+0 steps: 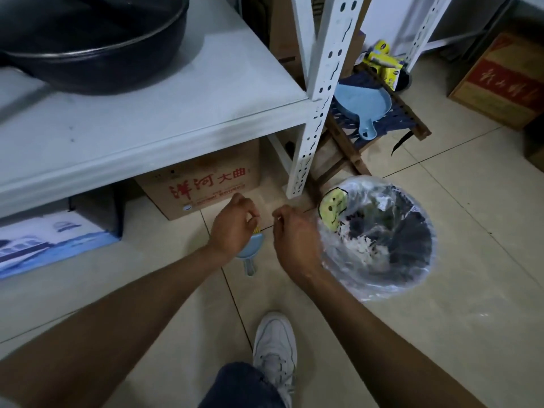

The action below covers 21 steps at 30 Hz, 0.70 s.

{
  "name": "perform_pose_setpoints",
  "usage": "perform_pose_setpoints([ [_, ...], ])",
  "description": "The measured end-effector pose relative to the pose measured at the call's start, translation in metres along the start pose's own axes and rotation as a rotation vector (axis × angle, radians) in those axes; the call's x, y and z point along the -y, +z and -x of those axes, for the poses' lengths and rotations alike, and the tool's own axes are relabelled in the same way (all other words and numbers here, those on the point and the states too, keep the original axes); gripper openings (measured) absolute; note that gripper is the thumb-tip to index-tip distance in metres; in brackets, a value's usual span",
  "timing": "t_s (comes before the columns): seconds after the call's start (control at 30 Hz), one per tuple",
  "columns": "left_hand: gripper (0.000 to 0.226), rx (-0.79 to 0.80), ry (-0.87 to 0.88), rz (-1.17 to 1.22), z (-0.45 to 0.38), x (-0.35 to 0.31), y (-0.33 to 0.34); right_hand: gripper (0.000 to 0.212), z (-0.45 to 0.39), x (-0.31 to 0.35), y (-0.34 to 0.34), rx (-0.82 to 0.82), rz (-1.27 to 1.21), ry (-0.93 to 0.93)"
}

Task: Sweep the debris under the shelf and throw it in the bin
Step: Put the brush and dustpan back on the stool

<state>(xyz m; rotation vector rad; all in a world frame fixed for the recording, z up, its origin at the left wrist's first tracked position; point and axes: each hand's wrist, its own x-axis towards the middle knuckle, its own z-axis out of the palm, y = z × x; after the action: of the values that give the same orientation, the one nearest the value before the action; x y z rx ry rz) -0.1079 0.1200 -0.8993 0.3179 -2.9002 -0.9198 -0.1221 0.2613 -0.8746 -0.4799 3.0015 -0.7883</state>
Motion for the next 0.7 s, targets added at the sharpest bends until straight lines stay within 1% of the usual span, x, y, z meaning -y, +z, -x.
perform_pose_setpoints([
  [0.07,0.008,0.051,-0.173,-0.002,0.011,0.028,0.012,0.018,0.003,-0.003,0.034,0.175,0.021,0.056],
  [0.17,0.019,0.19,-0.47,0.047,0.024,0.064,0.044,0.019,0.01,-0.013,0.084,0.404,0.126,0.133],
  [0.23,0.027,0.264,-0.632,0.162,0.027,0.078,0.067,0.022,0.009,-0.02,0.107,0.49,0.161,0.212],
  [0.33,0.027,0.318,-0.819,0.311,0.031,0.085,0.093,0.027,0.005,-0.026,0.133,0.599,0.098,0.382],
  [0.43,0.029,0.273,-0.994,0.395,0.032,0.089,0.112,0.028,0.002,-0.026,0.152,0.618,0.037,0.471],
  [0.5,0.032,0.233,-1.077,0.454,0.028,0.094,0.123,0.03,0.0,-0.023,0.163,0.606,0.011,0.479],
  [0.53,0.03,0.205,-1.117,0.504,0.026,0.096,0.126,0.03,-0.001,-0.021,0.168,0.611,0.008,0.471],
  [0.6,0.014,0.14,-1.195,0.634,0.024,0.098,0.127,0.033,-0.004,-0.017,0.174,0.623,0.014,0.472],
  [0.63,0.015,0.121,-1.219,0.679,0.024,0.098,0.127,0.036,-0.004,-0.015,0.175,0.626,-0.001,0.488],
  [0.7,0.029,0.102,-1.223,0.733,0.022,0.097,0.127,0.044,-0.007,-0.015,0.176,0.634,-0.012,0.506],
])
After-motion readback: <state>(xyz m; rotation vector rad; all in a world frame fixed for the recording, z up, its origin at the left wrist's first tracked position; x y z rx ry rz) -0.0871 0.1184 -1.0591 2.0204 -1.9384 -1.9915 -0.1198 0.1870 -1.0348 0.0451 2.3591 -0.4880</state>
